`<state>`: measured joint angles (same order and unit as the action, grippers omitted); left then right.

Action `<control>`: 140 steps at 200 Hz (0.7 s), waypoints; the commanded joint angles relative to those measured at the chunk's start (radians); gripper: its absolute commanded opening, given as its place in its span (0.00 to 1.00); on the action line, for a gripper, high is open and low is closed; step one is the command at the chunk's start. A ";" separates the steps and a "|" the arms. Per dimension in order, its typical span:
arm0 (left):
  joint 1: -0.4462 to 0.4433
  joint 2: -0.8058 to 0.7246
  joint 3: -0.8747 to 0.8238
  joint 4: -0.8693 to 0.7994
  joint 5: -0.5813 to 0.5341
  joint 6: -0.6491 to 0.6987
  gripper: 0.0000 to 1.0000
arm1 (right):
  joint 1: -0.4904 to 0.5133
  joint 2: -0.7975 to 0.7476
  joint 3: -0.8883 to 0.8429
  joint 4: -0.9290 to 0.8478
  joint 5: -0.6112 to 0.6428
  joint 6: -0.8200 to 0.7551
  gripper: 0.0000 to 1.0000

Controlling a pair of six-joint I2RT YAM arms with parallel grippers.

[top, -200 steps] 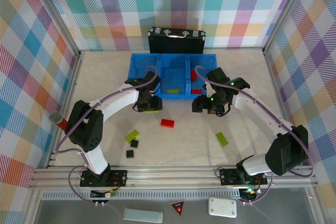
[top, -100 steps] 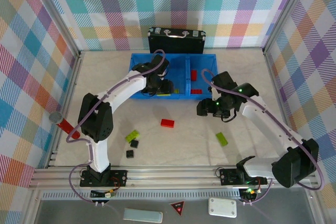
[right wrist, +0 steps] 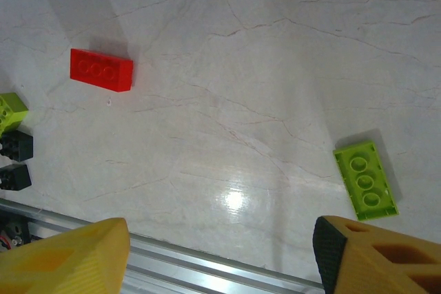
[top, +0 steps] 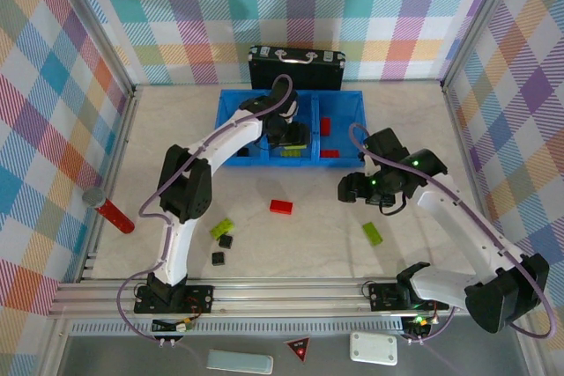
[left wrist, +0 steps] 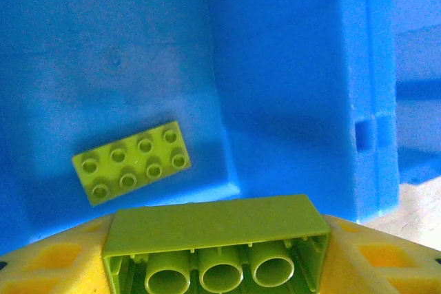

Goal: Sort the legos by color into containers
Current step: Place the lego in the container.

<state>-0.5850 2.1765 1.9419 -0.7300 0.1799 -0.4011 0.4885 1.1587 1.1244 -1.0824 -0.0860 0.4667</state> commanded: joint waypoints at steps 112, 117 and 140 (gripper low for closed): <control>0.019 0.187 0.134 -0.070 0.068 -0.014 0.62 | 0.005 -0.051 -0.038 -0.025 -0.001 0.018 0.73; 0.019 0.191 0.135 -0.071 0.069 -0.015 0.62 | 0.005 -0.050 -0.038 -0.025 -0.001 0.018 0.73; 0.020 0.195 0.134 -0.077 0.070 -0.015 0.65 | 0.005 -0.046 -0.038 -0.022 -0.002 0.018 0.73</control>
<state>-0.5728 2.3569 2.0468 -0.7681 0.2226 -0.4038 0.4885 1.1198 1.0920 -1.0935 -0.0860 0.4725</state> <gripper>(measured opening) 0.640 0.731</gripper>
